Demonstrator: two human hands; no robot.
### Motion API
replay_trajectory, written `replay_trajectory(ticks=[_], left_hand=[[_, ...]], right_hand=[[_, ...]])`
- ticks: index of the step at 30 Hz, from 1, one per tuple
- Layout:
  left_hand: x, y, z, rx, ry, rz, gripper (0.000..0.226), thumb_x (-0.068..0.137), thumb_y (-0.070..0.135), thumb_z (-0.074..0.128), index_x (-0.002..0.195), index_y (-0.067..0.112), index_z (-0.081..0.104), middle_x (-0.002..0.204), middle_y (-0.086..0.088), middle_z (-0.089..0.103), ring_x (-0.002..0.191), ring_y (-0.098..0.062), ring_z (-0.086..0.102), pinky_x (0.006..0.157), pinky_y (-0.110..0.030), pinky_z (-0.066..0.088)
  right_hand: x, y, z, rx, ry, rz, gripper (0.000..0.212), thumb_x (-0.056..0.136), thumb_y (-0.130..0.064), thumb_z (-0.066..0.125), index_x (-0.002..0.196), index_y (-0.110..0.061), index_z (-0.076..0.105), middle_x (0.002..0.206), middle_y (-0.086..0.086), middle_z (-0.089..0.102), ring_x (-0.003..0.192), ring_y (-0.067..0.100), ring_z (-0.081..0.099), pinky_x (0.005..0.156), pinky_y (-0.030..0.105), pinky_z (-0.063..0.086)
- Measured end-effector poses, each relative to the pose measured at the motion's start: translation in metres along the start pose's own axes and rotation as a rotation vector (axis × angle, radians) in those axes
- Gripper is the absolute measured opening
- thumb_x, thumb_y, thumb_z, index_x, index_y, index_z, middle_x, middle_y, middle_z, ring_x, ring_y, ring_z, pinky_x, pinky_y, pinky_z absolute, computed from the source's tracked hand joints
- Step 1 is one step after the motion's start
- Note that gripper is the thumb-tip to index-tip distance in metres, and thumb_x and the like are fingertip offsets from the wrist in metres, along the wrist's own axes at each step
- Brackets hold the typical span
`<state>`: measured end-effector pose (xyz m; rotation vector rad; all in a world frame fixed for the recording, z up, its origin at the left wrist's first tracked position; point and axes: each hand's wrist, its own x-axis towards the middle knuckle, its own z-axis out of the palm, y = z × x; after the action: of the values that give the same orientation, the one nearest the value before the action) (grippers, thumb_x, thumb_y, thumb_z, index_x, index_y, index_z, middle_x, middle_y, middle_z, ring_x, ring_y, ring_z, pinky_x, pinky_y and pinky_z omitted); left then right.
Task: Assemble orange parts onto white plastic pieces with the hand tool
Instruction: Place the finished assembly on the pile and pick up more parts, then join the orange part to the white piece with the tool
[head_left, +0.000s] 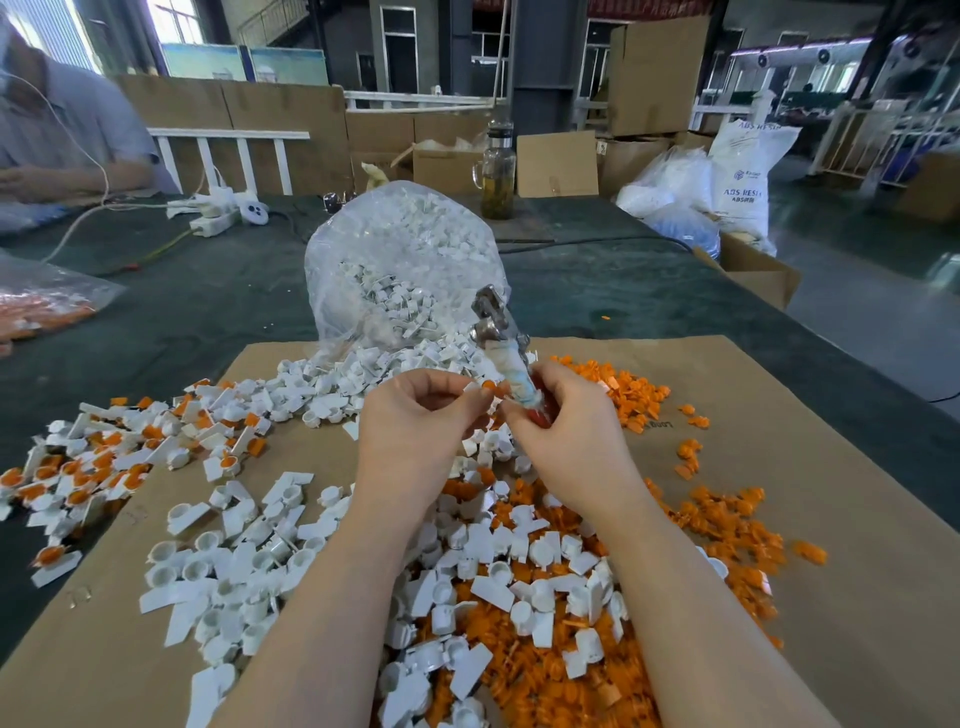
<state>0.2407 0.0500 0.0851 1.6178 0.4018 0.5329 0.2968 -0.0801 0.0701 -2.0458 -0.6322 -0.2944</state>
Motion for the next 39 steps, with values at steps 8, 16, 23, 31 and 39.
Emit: replay_trajectory(ticks=[8,16,23,31,39], left_hand=[[0.003,0.000,-0.002,-0.083,0.012,0.016,0.008,0.084,0.013,0.077,0.082,0.015,0.070,0.071,-0.001,0.075,0.062,-0.007,0.071,0.055,-0.011,0.051],[0.009,-0.002,-0.009,-0.160,0.026,0.066,0.013,0.089,0.007,0.070,0.081,0.017,0.067,0.064,0.008,0.071,0.063,-0.006,0.070,0.060,-0.013,0.053],[0.010,0.000,-0.012,-0.204,0.008,0.100,0.009,0.091,0.005,0.067,0.086,0.012,0.066,0.074,0.001,0.069,0.063,-0.004,0.068,0.062,-0.012,0.052],[0.011,0.001,-0.014,-0.230,-0.022,0.095,0.013,0.091,0.003,0.066,0.083,0.014,0.064,0.068,0.008,0.068,0.066,-0.008,0.067,0.066,-0.015,0.054],[0.011,0.001,-0.014,-0.249,-0.020,0.095,0.016,0.092,0.000,0.063,0.082,0.013,0.063,0.063,0.012,0.066,0.062,-0.004,0.065,0.065,-0.014,0.054]], right_hand=[[0.000,-0.003,-0.012,0.106,-0.139,0.070,0.011,0.089,-0.021,0.065,0.099,-0.019,0.065,0.084,-0.005,0.066,0.076,0.010,0.062,0.071,0.034,0.054],[-0.001,-0.005,-0.014,0.029,-0.334,0.067,0.011,0.088,-0.024,0.068,0.094,-0.016,0.063,0.084,0.000,0.064,0.075,0.015,0.060,0.070,0.039,0.050],[-0.002,-0.007,-0.019,0.050,-0.439,0.123,0.017,0.088,-0.021,0.067,0.101,-0.012,0.063,0.096,0.009,0.067,0.088,0.027,0.063,0.084,0.051,0.051],[-0.004,-0.007,-0.020,0.019,-0.465,0.105,0.011,0.088,-0.017,0.063,0.098,-0.020,0.066,0.085,-0.006,0.064,0.075,0.009,0.060,0.076,0.040,0.051],[-0.003,-0.010,-0.017,-0.032,-0.458,0.087,0.022,0.086,-0.008,0.056,0.088,-0.028,0.065,0.093,-0.003,0.069,0.086,0.016,0.064,0.082,0.045,0.052]])
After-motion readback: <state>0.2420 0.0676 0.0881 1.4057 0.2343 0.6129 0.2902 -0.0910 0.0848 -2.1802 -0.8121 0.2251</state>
